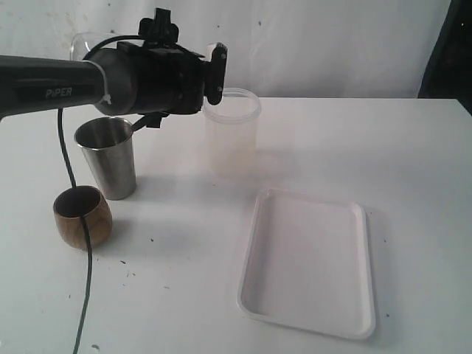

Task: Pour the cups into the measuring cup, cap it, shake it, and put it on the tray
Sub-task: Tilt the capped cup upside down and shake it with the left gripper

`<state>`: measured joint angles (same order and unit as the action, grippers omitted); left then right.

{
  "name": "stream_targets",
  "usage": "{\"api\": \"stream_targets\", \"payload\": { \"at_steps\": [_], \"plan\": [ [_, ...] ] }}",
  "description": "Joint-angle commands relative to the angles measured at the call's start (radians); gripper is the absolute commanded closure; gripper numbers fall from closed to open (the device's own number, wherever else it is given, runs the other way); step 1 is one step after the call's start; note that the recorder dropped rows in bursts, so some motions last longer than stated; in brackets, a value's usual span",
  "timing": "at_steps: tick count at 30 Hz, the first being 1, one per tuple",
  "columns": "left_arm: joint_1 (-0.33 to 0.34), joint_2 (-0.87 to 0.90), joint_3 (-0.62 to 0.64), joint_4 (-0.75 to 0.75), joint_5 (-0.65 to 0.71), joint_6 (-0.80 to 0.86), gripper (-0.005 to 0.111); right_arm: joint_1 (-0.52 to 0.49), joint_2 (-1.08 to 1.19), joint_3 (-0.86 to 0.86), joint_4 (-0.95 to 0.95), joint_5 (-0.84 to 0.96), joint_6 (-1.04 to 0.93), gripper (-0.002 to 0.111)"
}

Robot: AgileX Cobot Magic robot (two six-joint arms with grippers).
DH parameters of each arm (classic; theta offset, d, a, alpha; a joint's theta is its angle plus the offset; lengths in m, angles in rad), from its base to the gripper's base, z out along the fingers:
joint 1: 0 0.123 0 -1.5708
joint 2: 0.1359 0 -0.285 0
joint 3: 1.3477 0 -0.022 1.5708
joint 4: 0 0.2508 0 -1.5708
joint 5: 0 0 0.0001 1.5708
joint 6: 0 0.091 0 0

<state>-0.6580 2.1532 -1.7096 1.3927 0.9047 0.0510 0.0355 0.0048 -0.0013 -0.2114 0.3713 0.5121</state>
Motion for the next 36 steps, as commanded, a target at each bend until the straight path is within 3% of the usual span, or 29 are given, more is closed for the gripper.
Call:
{"api": "stream_targets", "payload": {
  "at_steps": [1, 36],
  "plan": [
    [-0.005, -0.014, -0.012, 0.098, 0.021, 0.0, 0.107, 0.005, -0.005, 0.001, -0.006, 0.002, 0.004, 0.108],
    [-0.03, -0.014, -0.012, 0.352, 0.092, 0.017, 0.107, 0.005, -0.005, 0.001, -0.006, 0.001, 0.021, 0.108]
  ]
}}
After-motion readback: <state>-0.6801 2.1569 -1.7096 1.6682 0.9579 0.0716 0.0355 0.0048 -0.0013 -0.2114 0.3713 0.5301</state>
